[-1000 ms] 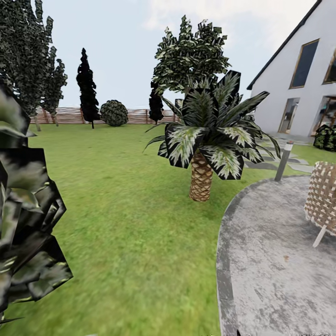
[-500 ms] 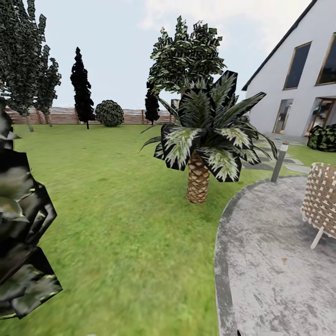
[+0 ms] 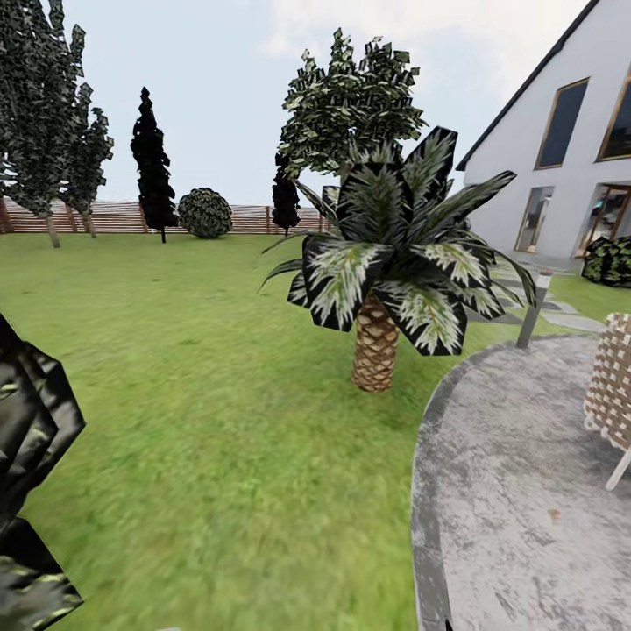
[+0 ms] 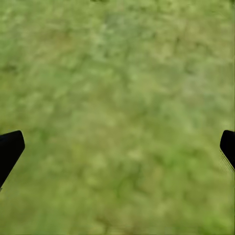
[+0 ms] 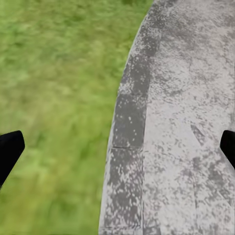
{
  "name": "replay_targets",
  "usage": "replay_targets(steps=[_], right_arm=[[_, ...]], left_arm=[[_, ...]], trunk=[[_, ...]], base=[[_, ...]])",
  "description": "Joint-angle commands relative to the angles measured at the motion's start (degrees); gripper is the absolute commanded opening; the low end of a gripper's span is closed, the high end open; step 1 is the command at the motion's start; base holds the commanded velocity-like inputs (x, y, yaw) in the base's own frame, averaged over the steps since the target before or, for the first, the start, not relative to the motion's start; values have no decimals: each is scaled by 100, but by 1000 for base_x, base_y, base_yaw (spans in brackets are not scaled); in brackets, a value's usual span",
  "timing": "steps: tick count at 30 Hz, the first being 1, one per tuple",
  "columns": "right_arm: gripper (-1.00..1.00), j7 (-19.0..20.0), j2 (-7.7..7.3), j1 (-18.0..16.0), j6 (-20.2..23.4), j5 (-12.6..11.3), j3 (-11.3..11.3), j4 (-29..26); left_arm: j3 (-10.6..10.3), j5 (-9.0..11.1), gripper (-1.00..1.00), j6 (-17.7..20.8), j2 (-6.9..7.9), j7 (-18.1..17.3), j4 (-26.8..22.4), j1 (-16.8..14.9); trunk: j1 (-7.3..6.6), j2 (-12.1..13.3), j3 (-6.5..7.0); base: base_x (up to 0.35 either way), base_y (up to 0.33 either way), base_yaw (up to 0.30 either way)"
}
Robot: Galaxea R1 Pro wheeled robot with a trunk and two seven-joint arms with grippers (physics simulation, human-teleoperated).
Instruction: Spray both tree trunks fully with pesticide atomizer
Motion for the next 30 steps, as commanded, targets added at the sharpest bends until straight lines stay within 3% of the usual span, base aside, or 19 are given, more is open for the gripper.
replay_targets(steps=[1, 30], right_arm=[[100, 0, 0, 0, 0, 0, 0, 0], [100, 0, 0, 0, 0, 2, 2, 8]], left_arm=[[0, 0, 100, 0, 1, 0, 0, 0], [-1, -2, 100, 0, 0, 0, 4, 0]], trunk=[[0, 0, 0], [0, 0, 0]], base=[[338, 0, 0], [338, 0, 0]])
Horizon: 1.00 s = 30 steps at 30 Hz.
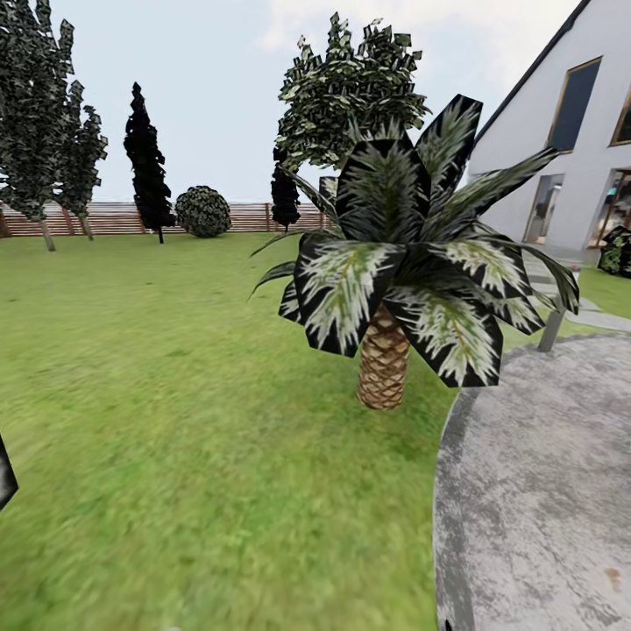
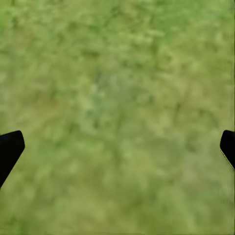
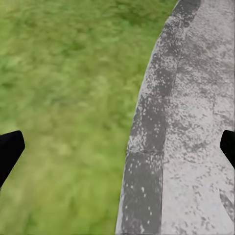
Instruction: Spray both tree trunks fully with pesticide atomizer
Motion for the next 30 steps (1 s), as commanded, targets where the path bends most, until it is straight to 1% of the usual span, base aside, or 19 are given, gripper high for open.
replay_targets(steps=[1, 17, 30], right_arm=[[100, 0, 0, 0, 0, 4, 2, 0], [100, 3, -3, 0, 0, 0, 12, 52], [100, 0, 0, 0, -4, -2, 12, 53]], left_arm=[[0, -1, 100, 0, 0, 0, -2, 0], [1, 0, 100, 0, 4, 0, -3, 0], [1, 5, 100, 0, 5, 0, -4, 0]], trunk=[[0, 0, 0], [0, 0, 0], [0, 0, 0]], base=[[338, 0, 0], [338, 0, 9], [338, 0, 257]])
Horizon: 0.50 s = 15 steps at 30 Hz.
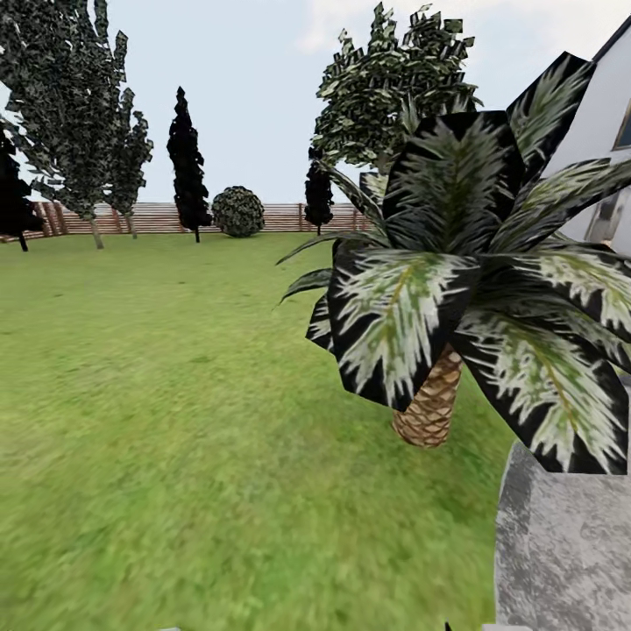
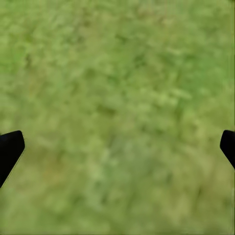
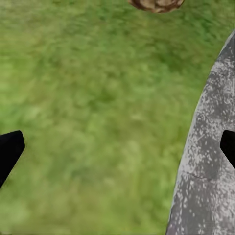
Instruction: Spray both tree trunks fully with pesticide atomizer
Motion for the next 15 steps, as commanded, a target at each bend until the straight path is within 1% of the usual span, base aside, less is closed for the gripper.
replay_targets(steps=[1, 15], right_arm=[[100, 0, 0, 0, 0, 0, 0, 0], [100, 0, 0, 0, 1, 0, 2, 0]], left_arm=[[0, 1, 100, 0, -2, 0, 0, 0], [0, -3, 100, 0, -5, 0, 1, 0]], trunk=[[0, 0, 0], [0, 0, 0]], base=[[338, 0, 277], [338, 0, 277]])
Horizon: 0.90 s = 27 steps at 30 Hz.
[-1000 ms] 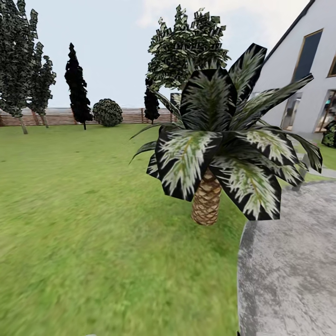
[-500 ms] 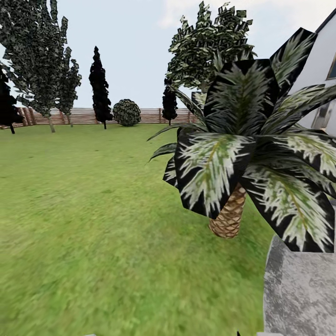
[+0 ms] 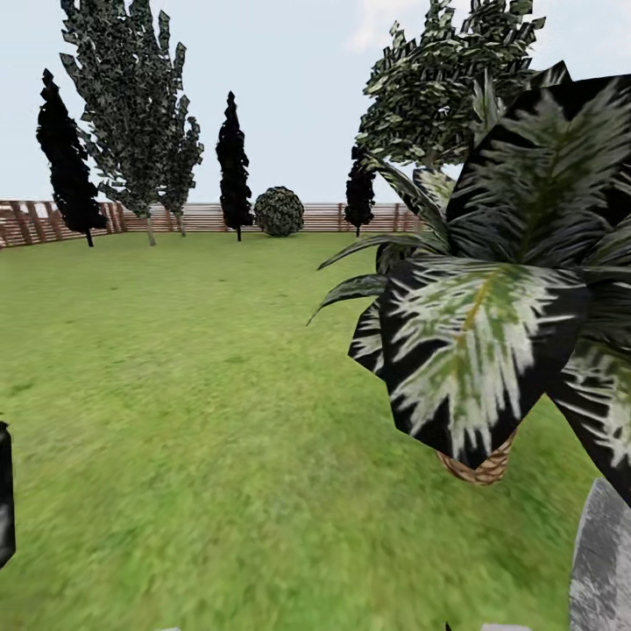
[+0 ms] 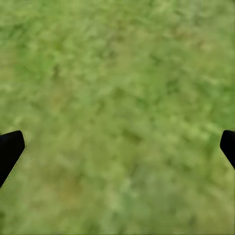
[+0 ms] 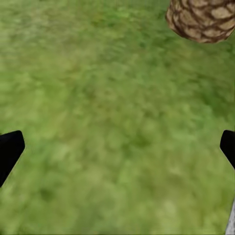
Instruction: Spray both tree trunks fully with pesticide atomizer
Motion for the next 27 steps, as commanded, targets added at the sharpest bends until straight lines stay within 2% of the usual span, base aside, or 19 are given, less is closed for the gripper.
replay_targets(steps=[1, 27], right_arm=[[100, 0, 0, 0, 1, 0, 0, 0], [100, 0, 0, 0, 2, 0, -4, 0]], left_arm=[[0, 1, 100, 0, 0, 0, 1, 0], [0, 4, 100, 0, 1, 0, -1, 0]], trunk=[[0, 0, 0], [0, 0, 0]], base=[[338, 0, 277], [339, 0, 277]])
